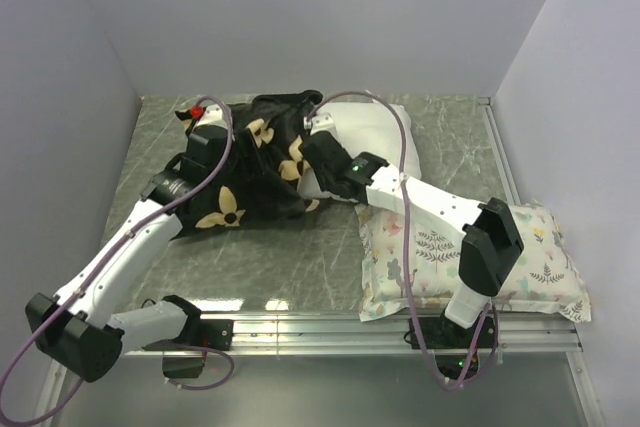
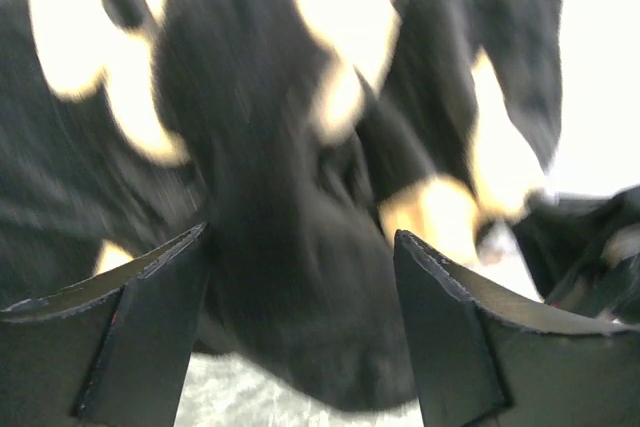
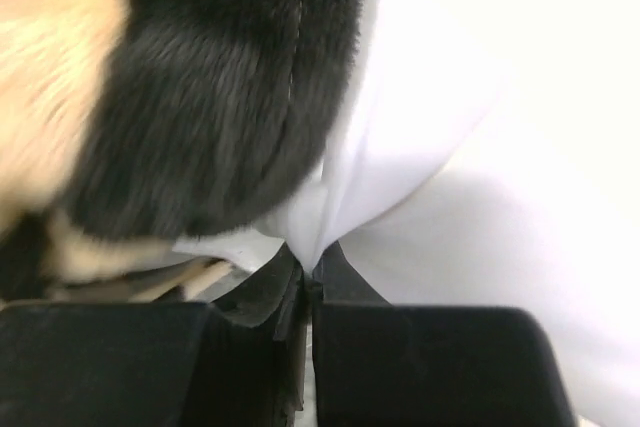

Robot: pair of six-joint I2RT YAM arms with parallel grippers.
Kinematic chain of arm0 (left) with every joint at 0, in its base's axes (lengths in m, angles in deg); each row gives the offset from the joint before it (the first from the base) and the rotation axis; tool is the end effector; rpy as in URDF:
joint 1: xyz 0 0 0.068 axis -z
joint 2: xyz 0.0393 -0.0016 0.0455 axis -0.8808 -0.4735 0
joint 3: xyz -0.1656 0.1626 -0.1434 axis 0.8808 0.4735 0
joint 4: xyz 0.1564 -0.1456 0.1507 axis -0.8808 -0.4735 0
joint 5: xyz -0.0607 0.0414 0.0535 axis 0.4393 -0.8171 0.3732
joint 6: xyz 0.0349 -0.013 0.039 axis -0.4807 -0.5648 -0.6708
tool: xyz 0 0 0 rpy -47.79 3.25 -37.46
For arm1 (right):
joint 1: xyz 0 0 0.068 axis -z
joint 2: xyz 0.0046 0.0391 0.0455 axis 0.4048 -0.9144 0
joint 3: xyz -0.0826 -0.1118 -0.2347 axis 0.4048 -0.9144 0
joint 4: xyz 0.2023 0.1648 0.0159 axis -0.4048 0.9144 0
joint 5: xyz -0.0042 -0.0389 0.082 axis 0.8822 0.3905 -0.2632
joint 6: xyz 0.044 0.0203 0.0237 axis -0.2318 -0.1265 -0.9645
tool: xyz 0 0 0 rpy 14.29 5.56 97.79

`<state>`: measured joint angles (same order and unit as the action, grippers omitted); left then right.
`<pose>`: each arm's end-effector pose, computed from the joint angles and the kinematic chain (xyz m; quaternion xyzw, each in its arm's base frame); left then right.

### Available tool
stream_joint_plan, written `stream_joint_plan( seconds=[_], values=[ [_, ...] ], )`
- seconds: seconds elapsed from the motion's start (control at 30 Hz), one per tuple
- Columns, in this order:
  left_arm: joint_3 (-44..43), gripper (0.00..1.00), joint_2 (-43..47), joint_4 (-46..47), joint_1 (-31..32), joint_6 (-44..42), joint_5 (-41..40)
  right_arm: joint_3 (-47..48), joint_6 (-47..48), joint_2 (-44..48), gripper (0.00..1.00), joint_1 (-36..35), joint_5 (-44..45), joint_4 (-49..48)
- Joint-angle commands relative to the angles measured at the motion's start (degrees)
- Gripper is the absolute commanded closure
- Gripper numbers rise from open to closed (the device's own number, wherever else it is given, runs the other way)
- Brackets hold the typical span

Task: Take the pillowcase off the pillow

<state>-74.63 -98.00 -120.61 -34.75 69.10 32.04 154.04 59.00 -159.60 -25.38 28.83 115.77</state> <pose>0.2230 -0.1055 0.3533 -0.1061 0.8653 -0.1700 0.4595 0.2579 0.2741 0.2903 -0.1889 0.8867 0.0000 0.4220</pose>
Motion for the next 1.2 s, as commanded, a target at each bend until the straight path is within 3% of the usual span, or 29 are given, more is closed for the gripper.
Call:
stream_joint_plan(
  seconds=[0.0, 0.33, 0.47, 0.73, 0.83, 0.87, 0.93, 0.97, 1.03, 1.17],
  values=[
    [-2.3, 0.21, 6.0, -2.0, 3.5, 0.0, -4.4, 11.9, -0.7, 2.3, 1.00, 0.5, 2.0, 6.8],
    [13.1, 0.20, 20.4, -1.8, 8.4, 11.1, -14.4, 32.1, 0.5, -0.6, 1.00, 4.3, -2.8, 18.5],
    [13.6, 0.19, 17.2, 2.1, 8.4, 9.7, -14.9, 36.0, 0.7, -1.7, 1.00, 4.7, -4.9, 19.7],
    [8.3, 0.19, 6.1, 9.4, 8.4, 3.5, -18.7, 33.2, 0.2, 1.3, 1.00, 5.0, -8.2, 18.8],
    [6.2, 0.42, 2.1, 7.6, 8.4, 2.9, -20.9, 31.7, 0.2, 2.7, 1.00, 5.5, -8.8, 18.4],
    [5.8, 0.61, 1.2, 6.9, 8.4, 2.9, -21.6, 31.5, 0.1, 3.0, 1.00, 5.7, -8.9, 18.4],
    [4.7, 0.83, -0.5, 4.4, 7.8, 3.2, -23.5, 31.6, 0.1, 3.7, 1.00, 5.9, -8.7, 18.8],
    [4.2, 1.00, -0.7, 3.2, 5.9, 3.6, -25.0, 32.0, 0.1, 3.8, 1.00, 6.0, -8.1, 18.9],
    [2.9, 1.00, -0.5, 0.3, 2.8, 4.3, -25.7, 32.1, 0.2, 4.5, 1.00, 6.6, -7.7, 19.5],
    [1.5, 1.00, 3.9, -3.0, -9.5, 3.0, -26.7, 32.1, 0.1, 5.9, 1.00, 8.7, -8.6, 19.6]
  ],
)
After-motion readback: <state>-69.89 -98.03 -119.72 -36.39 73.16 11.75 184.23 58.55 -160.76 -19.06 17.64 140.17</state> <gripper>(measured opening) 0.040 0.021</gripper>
